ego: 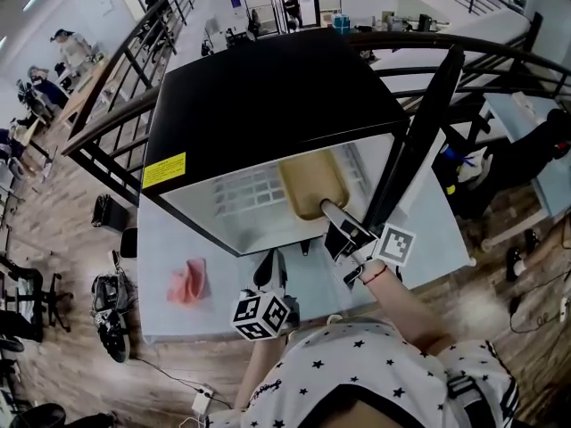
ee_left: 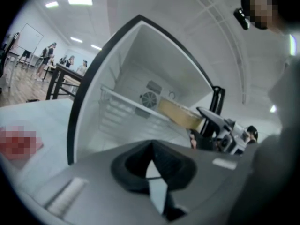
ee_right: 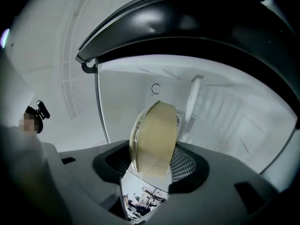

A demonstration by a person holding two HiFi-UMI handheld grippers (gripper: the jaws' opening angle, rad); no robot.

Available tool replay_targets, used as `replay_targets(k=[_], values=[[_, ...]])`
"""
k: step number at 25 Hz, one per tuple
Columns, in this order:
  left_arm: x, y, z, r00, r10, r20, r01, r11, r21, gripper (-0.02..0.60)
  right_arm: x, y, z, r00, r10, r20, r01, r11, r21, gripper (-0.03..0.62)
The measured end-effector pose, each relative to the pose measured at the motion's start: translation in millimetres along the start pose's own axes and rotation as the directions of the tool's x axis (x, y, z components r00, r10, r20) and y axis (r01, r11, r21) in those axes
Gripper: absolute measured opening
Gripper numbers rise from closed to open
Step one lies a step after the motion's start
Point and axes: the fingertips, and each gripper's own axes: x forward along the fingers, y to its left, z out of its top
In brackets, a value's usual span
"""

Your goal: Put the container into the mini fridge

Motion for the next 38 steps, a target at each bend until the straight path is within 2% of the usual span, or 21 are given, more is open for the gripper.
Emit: replay_targets(k=[11,32,38], values=[[-5.1,8.9,1.7,0.998,0.051,0.026,-0.051,0.999,-0.015,0.006,17.9,-21.9,7.0,0.999,-0.034,0.033,0.032,0.996,0.078,0.232],[-3.9,-7.3,-6.9,0.997,0.071,0.038,-0.070,0.997,-0.025,0.006,16.3,-18.6,10.4,1.000,-0.009,0.023,0.007,0.997,0.076,0.235],[-9.6,-10.6,-12.3,0.997,0.075,0.029,-0.074,0.997,-0.023,0.005,7.3,-12.3,2.2,1.000,-0.003,-0.010,0.004,1.000,0.026,0.241]])
